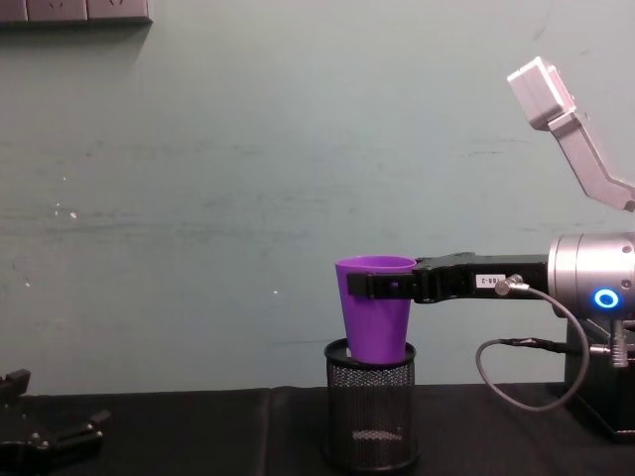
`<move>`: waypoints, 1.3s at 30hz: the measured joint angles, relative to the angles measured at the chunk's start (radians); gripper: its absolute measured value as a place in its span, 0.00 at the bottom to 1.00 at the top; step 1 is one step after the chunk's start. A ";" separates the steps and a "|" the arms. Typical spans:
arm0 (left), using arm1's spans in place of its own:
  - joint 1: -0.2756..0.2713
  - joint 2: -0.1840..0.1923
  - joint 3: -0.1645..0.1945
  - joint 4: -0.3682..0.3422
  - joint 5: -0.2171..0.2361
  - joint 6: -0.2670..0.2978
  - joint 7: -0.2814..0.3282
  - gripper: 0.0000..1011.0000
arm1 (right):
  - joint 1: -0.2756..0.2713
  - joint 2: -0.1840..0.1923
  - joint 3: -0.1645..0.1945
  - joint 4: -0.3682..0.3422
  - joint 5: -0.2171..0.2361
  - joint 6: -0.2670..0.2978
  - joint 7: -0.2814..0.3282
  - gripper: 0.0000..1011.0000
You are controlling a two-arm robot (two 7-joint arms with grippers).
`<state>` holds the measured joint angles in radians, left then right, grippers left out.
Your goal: Pick up one cup with a gripper and tap it against the other cup.
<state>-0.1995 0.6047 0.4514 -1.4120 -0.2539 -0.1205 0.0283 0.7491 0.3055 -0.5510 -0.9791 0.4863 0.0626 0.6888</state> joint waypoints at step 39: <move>0.000 0.000 0.000 0.000 0.000 0.000 0.000 0.99 | 0.003 -0.004 0.002 0.011 0.001 -0.005 0.006 0.73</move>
<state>-0.1995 0.6047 0.4514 -1.4120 -0.2539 -0.1205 0.0283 0.7525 0.3018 -0.5487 -0.9682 0.4870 0.0579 0.6951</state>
